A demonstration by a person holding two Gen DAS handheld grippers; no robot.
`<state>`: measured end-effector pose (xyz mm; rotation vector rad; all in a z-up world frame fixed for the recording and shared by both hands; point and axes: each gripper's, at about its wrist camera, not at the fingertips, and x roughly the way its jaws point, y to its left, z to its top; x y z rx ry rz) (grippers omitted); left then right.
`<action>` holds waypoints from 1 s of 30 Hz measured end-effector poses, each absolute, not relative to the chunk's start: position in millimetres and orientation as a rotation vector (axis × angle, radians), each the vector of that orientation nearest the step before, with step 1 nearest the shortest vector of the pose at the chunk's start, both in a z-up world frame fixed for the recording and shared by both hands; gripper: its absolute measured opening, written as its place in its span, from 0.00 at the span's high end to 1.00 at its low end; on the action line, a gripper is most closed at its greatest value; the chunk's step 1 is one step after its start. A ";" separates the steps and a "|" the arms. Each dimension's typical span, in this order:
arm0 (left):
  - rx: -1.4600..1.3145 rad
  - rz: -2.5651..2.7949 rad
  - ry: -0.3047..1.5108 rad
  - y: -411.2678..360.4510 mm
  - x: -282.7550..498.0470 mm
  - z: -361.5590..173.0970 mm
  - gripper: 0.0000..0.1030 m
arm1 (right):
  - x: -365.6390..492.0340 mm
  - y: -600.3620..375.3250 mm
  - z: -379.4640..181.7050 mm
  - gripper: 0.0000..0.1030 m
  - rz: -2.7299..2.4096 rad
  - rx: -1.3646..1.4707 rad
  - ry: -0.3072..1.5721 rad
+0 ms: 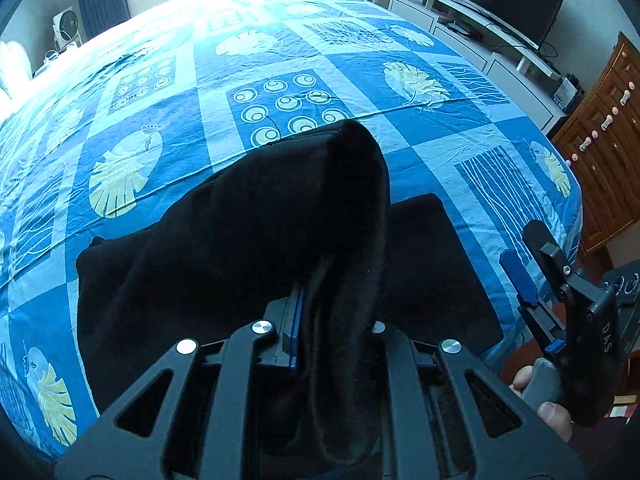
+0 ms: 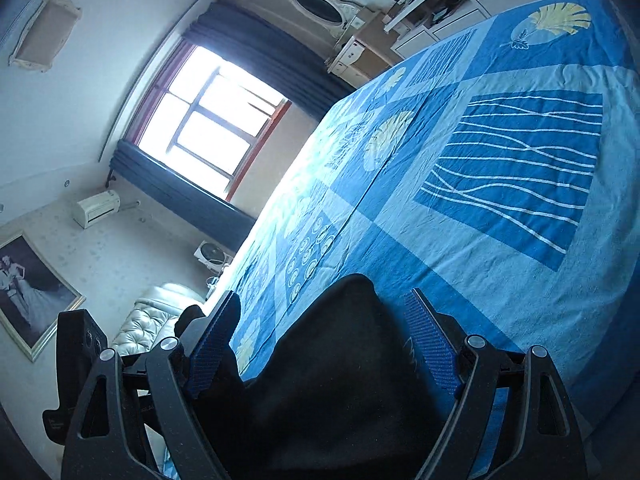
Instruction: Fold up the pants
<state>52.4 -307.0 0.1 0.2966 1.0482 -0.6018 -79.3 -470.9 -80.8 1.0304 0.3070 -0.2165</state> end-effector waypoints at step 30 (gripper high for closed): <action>0.547 -0.388 0.843 -365.4 23.2 -47.9 0.85 | -83.8 -487.8 -99.3 0.19 -0.207 1.169 0.291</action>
